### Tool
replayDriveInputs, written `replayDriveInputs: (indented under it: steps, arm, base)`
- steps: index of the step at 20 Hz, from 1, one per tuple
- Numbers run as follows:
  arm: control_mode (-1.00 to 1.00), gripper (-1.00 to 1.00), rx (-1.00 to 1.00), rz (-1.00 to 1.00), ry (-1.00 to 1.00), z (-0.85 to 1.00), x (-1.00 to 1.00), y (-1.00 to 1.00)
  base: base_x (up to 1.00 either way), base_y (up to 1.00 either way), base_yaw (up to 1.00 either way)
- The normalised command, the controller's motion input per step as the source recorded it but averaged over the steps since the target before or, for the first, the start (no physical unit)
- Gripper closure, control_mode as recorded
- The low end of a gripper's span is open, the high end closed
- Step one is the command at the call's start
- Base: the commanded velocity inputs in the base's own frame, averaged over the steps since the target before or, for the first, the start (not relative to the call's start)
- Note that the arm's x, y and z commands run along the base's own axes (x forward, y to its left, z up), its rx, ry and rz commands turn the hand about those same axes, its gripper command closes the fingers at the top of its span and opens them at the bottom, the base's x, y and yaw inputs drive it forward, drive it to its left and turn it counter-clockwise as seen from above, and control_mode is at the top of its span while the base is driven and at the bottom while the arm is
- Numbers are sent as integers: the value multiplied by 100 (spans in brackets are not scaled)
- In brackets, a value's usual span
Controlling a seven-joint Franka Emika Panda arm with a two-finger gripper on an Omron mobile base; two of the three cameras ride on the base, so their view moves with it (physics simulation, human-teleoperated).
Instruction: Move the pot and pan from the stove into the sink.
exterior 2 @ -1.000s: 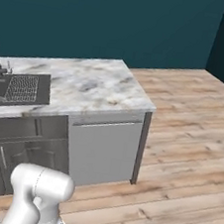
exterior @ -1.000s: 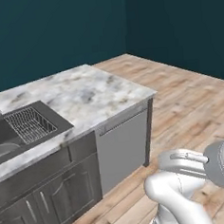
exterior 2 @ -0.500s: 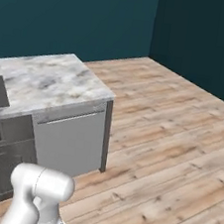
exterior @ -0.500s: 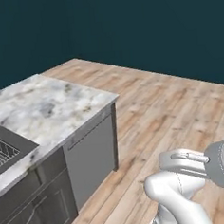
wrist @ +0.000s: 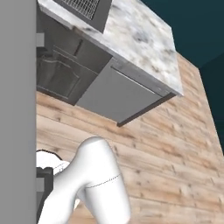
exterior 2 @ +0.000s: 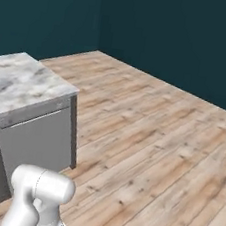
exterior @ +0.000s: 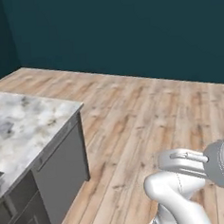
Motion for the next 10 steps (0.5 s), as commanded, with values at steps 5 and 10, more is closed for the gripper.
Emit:
replayDriveInputs:
  steps: [5,10]
  arm:
    - [100,-100,0,0,0,0,0,0]
    - [100,-100,0,0,0,0,0,0]
  base:
    - [14,-23,-42]
    - [13,-22,-43]
